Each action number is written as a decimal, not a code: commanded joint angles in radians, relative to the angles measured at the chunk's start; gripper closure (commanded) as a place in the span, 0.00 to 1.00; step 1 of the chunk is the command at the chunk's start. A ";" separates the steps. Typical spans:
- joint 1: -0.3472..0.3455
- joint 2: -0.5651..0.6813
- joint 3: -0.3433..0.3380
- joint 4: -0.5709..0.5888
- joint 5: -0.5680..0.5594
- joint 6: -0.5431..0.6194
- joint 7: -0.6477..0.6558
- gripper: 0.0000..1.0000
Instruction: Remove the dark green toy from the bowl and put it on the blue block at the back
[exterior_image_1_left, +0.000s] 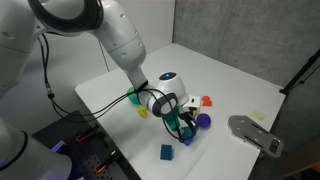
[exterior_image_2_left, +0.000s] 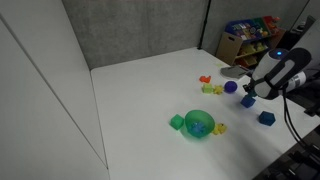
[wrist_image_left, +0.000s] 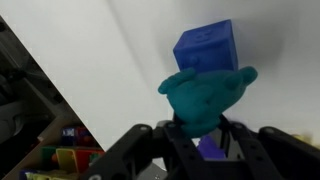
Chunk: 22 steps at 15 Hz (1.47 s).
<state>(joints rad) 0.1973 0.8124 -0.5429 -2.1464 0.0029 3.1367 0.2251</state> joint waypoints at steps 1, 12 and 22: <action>-0.025 0.000 0.020 0.000 0.024 0.044 -0.023 0.90; -0.057 0.005 0.045 -0.008 0.038 0.077 -0.039 0.07; 0.011 -0.164 0.062 -0.093 0.021 -0.001 -0.056 0.00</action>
<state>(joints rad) 0.1773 0.7641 -0.4867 -2.1704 0.0157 3.1834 0.2142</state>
